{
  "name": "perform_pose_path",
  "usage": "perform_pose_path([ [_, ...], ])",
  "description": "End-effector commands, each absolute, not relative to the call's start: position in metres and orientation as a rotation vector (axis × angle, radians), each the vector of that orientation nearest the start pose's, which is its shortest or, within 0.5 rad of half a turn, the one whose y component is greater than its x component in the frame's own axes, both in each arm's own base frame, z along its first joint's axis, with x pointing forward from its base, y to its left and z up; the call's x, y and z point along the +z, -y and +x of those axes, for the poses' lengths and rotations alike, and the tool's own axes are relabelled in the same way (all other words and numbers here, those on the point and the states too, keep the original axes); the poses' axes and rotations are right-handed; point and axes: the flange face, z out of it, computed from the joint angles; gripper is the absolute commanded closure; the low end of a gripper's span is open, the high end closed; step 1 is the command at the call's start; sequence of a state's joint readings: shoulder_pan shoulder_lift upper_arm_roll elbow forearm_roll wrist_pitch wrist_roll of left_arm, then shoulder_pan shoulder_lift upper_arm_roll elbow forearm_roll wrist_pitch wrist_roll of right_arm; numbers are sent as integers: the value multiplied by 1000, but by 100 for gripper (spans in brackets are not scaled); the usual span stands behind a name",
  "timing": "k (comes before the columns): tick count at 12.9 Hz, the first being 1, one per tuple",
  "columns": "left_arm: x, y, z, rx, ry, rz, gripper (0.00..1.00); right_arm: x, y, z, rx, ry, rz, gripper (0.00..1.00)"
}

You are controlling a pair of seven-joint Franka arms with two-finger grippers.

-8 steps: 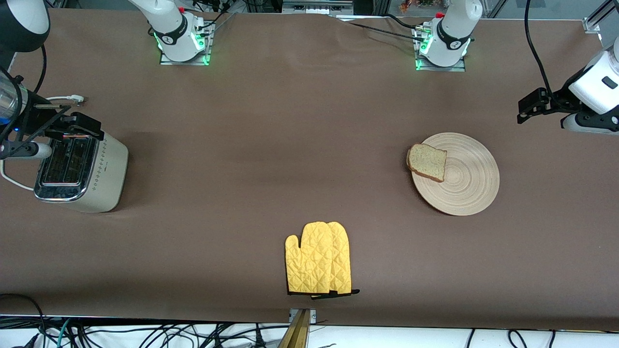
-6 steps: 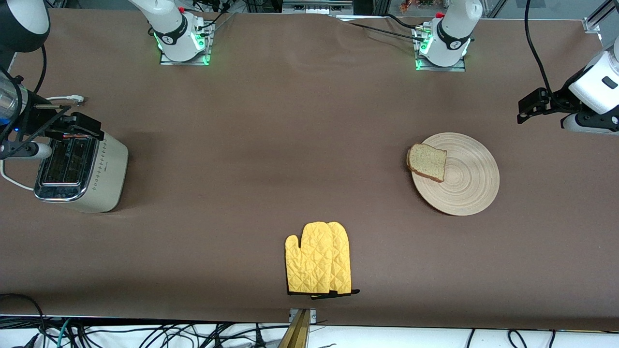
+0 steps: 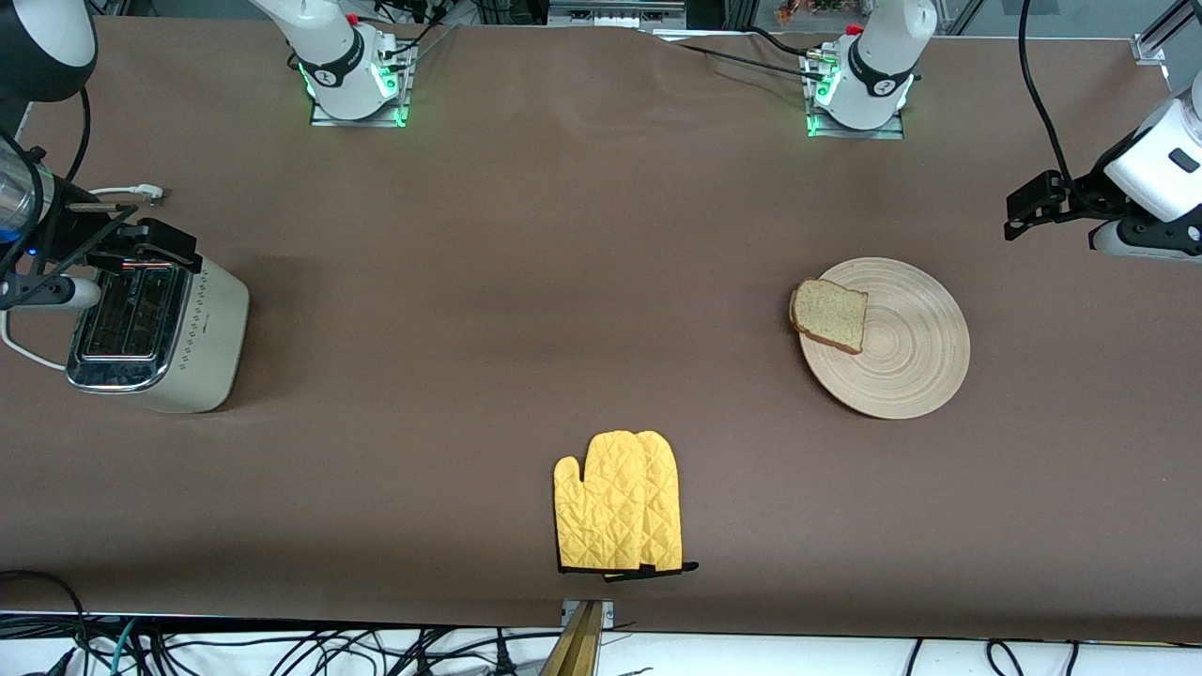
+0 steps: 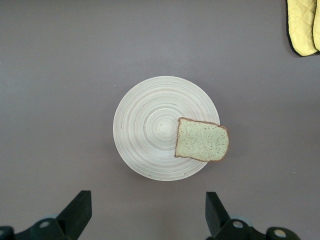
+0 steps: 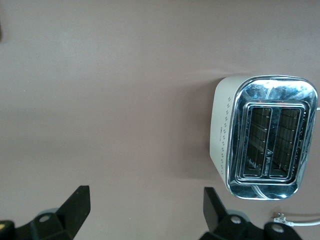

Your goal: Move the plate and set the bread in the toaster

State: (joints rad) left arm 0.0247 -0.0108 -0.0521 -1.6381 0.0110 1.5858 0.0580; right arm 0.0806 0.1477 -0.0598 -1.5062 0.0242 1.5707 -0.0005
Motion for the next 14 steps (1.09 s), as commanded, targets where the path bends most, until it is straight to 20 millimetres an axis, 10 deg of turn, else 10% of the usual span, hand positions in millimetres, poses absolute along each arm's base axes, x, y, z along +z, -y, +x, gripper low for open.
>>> perform_pose_path([
  [1, 607, 15, 550, 53, -130, -3107, 0, 574, -15, 598, 115, 36, -3137, 0],
  [14, 589, 12, 556, 121, -103, -3170, 0, 573, -15, 599, 115, 36, -3137, 0],
])
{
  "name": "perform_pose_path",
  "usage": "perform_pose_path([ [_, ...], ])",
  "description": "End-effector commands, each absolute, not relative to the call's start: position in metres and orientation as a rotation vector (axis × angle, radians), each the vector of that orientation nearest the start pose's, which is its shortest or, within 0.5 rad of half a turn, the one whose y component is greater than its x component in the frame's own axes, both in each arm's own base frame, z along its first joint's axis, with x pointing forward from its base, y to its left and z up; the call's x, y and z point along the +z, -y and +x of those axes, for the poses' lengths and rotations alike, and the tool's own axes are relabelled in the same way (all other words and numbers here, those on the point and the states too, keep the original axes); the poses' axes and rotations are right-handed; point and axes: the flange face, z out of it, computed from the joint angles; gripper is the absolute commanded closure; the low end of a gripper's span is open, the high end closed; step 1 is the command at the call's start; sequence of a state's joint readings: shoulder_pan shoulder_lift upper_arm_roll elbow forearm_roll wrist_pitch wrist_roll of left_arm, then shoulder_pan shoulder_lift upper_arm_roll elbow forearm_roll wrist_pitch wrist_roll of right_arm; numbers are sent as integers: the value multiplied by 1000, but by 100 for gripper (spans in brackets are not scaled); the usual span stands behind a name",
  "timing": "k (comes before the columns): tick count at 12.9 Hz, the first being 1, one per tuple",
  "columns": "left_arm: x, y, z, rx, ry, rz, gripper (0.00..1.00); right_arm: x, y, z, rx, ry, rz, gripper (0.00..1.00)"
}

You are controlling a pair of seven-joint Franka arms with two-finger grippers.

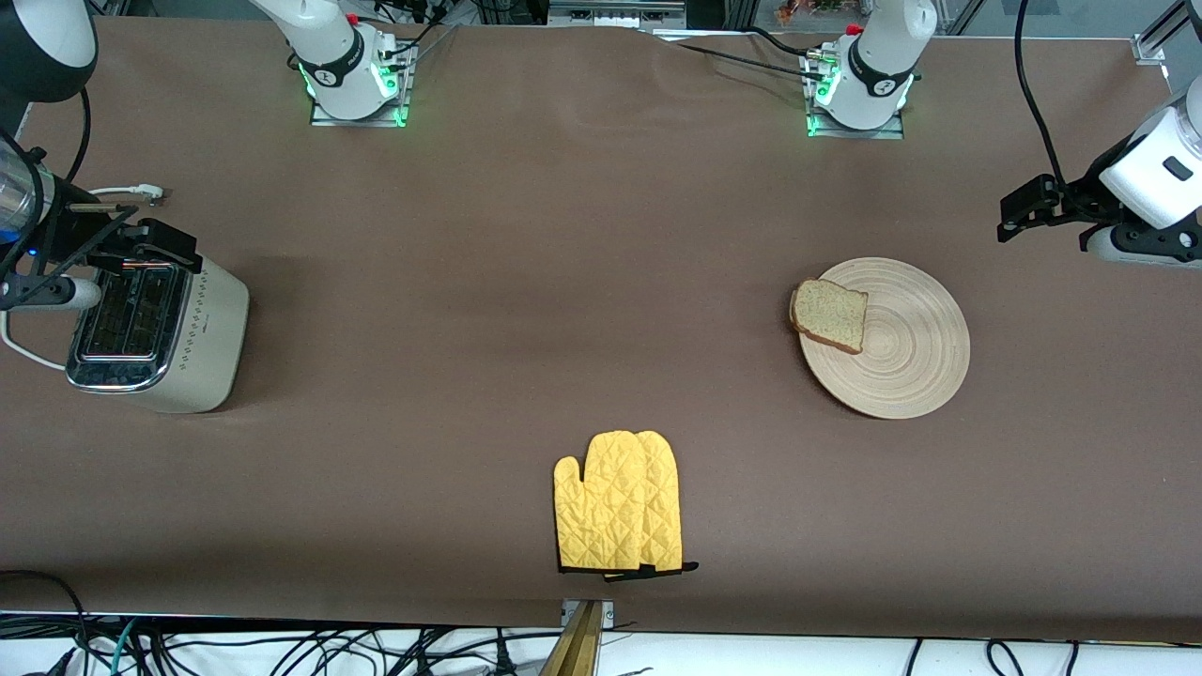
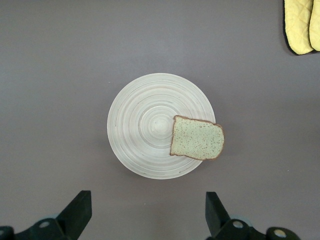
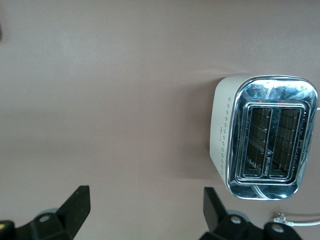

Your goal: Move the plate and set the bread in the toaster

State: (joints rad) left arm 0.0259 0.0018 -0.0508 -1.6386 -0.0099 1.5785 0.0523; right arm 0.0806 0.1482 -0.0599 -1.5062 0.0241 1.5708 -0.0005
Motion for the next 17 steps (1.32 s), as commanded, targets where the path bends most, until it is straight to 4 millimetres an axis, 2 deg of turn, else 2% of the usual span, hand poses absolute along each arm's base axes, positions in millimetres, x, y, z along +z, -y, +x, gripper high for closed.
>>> perform_pose_path([
  [1, 589, 12, 556, 123, -103, -3172, 0, 573, -15, 599, 115, 36, -3137, 0],
  [6, 584, 9, 558, 135, -95, -3175, 0, 574, -16, 599, 113, 38, -3137, 0],
  [12, 566, -26, 566, 182, 6, -3194, 0, 574, -16, 599, 113, 36, -3136, 0],
  [14, 560, -46, 568, 195, 67, -3252, 0, 574, -16, 599, 113, 36, -3136, 0],
  [15, 549, -62, 571, 208, 28, -3308, 0, 574, -15, 599, 113, 33, -3135, 0],
  [16, 539, -81, 574, 208, -27, -3359, 0, 574, -15, 599, 113, 33, -3135, 0],
  [17, 522, -115, 574, 208, -56, -3427, 0, 574, -15, 599, 113, 33, -3135, 0],
])
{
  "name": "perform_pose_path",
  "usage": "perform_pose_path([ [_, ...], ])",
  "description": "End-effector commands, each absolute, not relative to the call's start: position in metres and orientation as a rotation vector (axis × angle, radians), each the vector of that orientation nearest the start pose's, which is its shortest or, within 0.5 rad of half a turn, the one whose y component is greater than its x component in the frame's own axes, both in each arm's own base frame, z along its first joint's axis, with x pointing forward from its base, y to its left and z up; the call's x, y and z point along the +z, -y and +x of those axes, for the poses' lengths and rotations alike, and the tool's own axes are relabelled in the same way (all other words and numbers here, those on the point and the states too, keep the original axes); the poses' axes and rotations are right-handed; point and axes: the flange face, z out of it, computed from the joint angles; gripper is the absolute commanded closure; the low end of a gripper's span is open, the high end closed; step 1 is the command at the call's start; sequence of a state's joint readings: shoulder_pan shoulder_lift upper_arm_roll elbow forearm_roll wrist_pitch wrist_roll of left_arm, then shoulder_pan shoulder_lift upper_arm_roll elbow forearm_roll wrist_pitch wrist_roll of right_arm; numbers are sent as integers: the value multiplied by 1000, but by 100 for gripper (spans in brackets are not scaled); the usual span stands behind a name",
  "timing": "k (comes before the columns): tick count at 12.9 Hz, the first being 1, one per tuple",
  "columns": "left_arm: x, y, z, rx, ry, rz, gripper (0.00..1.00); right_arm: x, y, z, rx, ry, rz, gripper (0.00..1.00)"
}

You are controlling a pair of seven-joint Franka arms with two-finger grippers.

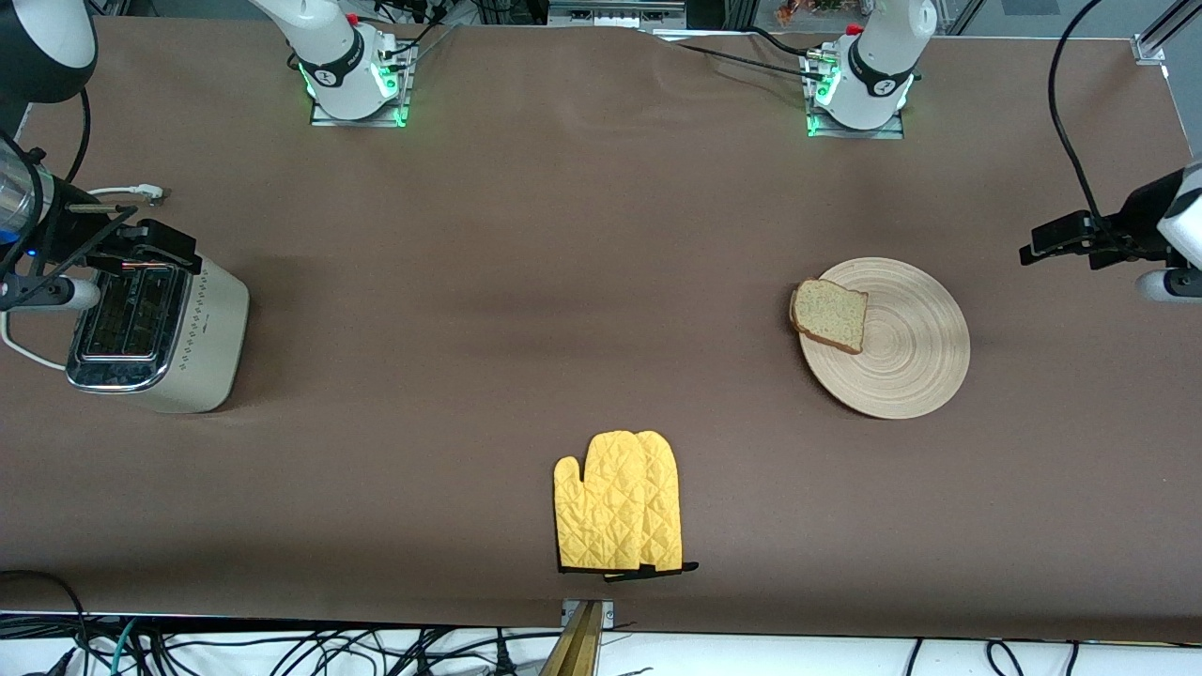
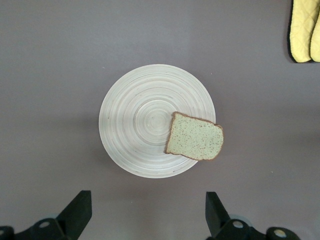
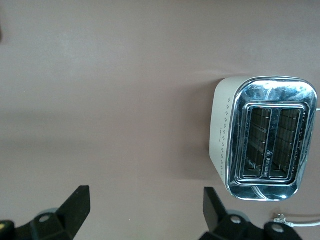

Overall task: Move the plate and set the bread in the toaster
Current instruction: 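Lower the left gripper and grasp the wooden plate's rim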

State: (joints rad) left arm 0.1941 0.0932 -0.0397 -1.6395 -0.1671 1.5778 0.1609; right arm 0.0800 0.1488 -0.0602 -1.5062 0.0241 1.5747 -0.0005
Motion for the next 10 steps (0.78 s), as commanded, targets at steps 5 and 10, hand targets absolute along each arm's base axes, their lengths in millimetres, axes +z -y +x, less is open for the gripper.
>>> perform_pose_path([
  [5, 386, -229, 577, 133, -231, -3806, 0, 574, -15, 599, 113, 36, -3136, 0],
  [10, 249, -258, 567, 135, -372, -3997, 0, 574, -16, 599, 113, 36, -3134, 0],
])
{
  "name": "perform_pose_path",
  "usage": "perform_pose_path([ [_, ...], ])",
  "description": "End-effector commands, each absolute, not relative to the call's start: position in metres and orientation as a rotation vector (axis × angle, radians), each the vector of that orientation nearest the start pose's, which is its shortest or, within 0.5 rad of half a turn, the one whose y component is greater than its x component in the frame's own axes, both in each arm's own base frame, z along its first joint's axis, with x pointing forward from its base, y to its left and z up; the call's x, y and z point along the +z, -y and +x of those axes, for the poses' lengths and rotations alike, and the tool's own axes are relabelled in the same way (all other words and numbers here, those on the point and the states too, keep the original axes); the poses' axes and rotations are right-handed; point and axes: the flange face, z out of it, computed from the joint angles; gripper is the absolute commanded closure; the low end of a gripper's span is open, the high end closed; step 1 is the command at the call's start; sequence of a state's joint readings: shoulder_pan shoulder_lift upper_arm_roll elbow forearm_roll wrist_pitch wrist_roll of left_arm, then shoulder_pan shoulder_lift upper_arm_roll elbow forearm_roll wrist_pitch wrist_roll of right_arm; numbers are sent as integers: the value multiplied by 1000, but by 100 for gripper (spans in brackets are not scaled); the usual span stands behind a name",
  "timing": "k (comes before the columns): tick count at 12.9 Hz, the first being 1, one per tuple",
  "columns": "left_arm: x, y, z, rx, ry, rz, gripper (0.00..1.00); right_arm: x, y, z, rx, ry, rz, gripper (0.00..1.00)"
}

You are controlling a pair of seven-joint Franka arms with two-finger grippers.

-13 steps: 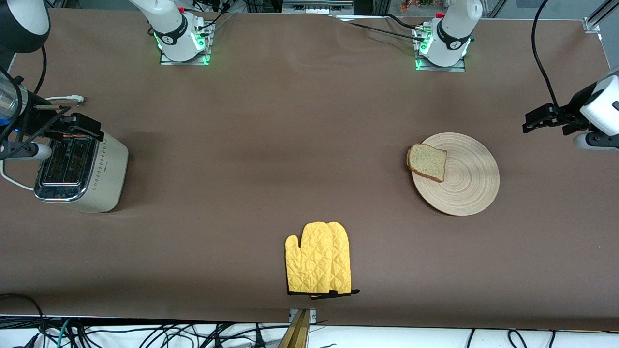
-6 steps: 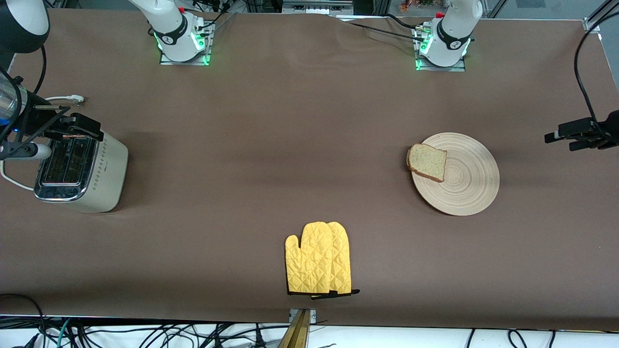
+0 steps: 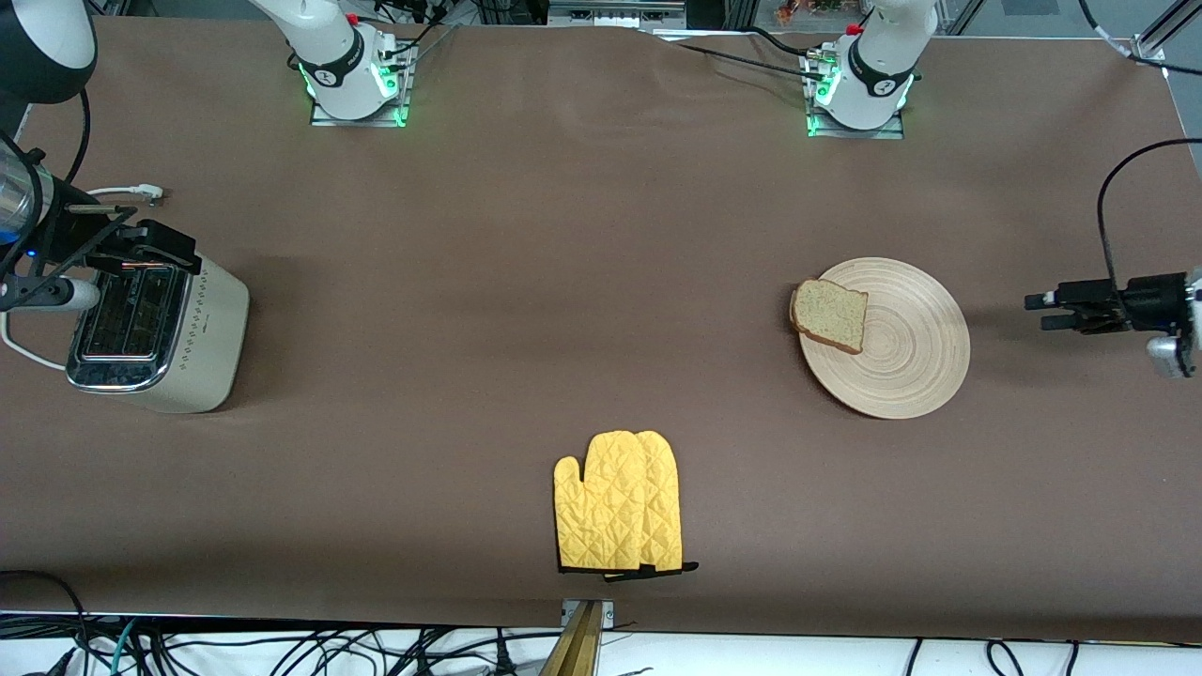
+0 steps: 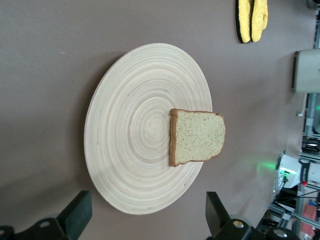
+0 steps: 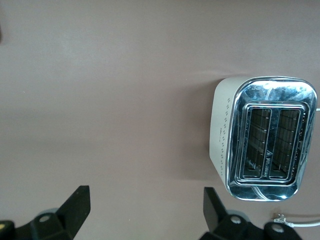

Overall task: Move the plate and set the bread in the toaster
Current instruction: 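Lower the left gripper and grasp the wooden plate's rim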

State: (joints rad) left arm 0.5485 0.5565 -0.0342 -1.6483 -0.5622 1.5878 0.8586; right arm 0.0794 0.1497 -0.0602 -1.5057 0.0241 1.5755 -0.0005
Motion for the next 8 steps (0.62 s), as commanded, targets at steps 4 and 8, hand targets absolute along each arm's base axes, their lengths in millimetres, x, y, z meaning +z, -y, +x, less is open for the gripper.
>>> perform_pose_path([
  [4, 192, -261, 564, -90, 195, 2254, 0, 574, -16, 599, 110, 36, -3133, 0],
  [8, 156, -252, 563, -91, 190, 2234, 26, 573, -14, 600, 113, 28, -3133, 0],
])
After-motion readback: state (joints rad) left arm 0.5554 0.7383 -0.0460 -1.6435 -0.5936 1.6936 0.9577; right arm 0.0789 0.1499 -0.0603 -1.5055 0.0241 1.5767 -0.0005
